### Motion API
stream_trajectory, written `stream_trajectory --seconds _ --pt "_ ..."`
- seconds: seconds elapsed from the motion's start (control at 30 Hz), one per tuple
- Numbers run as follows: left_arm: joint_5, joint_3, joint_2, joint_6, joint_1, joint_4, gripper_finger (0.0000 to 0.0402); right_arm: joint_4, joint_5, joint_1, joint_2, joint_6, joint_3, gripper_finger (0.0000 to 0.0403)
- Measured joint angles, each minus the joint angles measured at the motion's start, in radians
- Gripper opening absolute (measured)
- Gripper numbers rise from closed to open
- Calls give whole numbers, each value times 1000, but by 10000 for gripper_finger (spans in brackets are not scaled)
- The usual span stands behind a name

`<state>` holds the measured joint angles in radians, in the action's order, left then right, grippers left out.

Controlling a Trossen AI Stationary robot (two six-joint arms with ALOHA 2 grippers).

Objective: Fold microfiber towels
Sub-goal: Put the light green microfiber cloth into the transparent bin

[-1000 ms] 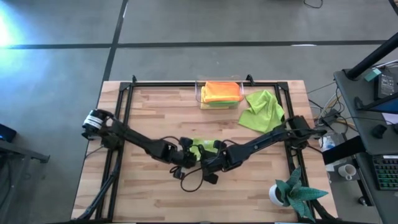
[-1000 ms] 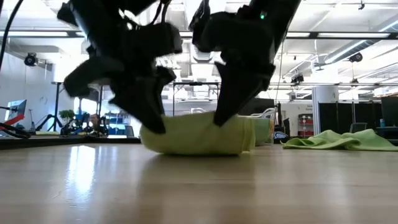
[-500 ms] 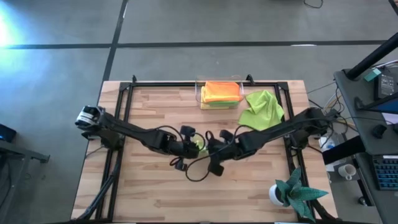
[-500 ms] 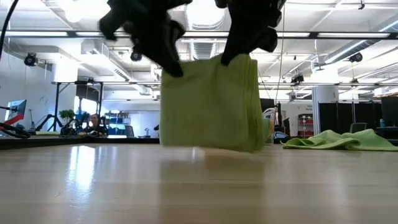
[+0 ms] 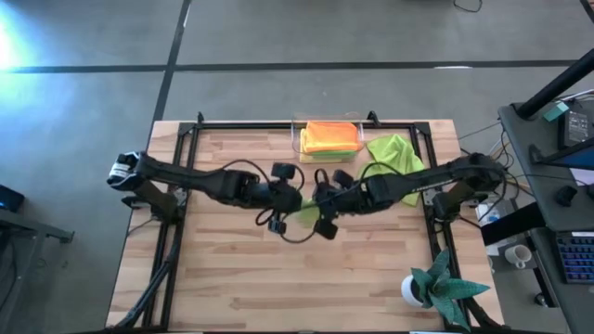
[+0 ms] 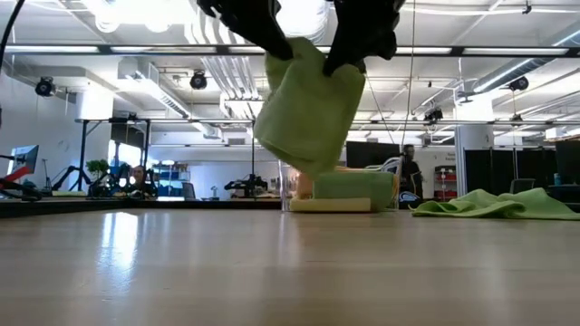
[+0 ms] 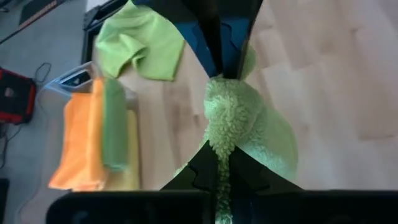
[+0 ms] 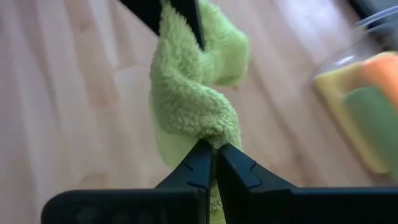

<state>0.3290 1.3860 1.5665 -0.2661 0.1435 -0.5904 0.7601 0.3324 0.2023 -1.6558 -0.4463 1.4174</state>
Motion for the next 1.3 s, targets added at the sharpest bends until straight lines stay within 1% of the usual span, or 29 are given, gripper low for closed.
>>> stream_trajectory --seconds 0.23,0.4,0.6,0.73,0.8,0.9,1.03,1.3 --pt "1 16 17 -35 -97 19 2 11 43 -92 67 110 0 11" --pt "2 34 17 -40 -173 98 1 14 47 -182 103 192 2 11" --pt "-3 34 17 -89 -256 184 1 1 46 -291 128 265 2 11" --pt "-8 33 29 -97 -306 247 1 -33 46 -354 139 326 2 11" --pt "-10 36 32 -129 -331 256 1 -53 37 -382 141 359 2 11" --pt "-10 34 39 -162 -362 341 1 -70 36 -425 142 398 2 11" --pt "-10 44 59 -164 -413 373 1 -83 35 -485 142 429 2 11" --pt "-10 53 114 -168 -501 452 1 -198 34 -561 139 523 2 11"
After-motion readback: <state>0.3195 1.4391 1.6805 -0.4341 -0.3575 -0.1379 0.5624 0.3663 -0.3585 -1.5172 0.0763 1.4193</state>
